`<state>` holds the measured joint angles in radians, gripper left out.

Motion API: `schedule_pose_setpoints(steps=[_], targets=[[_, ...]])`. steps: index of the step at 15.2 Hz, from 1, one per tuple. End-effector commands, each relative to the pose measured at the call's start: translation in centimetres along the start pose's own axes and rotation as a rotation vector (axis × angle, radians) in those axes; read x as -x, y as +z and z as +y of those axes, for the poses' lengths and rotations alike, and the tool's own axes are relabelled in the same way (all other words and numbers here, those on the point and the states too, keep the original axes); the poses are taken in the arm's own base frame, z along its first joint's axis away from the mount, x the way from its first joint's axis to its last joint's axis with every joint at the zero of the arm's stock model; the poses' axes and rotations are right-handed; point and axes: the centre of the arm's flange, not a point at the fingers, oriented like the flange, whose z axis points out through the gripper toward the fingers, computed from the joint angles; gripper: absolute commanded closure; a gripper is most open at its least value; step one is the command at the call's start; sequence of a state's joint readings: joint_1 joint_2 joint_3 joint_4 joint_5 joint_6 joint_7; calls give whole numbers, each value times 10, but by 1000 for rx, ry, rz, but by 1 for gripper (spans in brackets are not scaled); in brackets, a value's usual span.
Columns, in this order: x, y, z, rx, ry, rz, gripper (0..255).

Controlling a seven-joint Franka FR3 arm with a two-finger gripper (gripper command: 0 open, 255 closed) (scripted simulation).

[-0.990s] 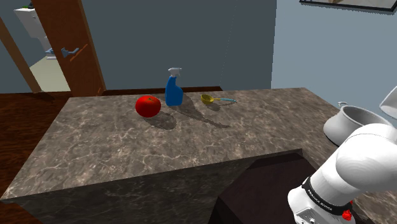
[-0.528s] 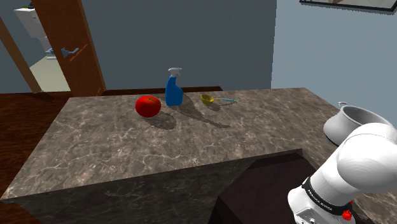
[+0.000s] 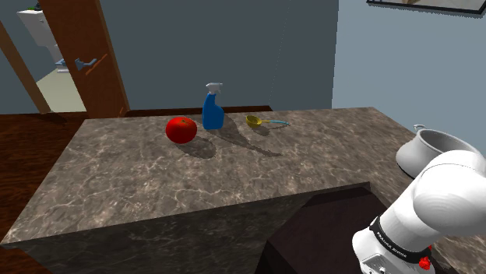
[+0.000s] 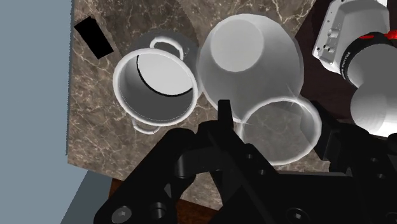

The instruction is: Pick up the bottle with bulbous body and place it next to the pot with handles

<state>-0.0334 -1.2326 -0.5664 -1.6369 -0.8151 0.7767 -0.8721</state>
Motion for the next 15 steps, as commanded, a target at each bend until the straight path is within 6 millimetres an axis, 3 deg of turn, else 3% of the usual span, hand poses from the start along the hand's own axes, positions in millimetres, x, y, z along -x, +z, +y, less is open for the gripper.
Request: schedule_pose_setpoints(steps=[1,15], targets=[[2,10,-1,0,0,0,255],[10,83,-2,0,0,0,255]])
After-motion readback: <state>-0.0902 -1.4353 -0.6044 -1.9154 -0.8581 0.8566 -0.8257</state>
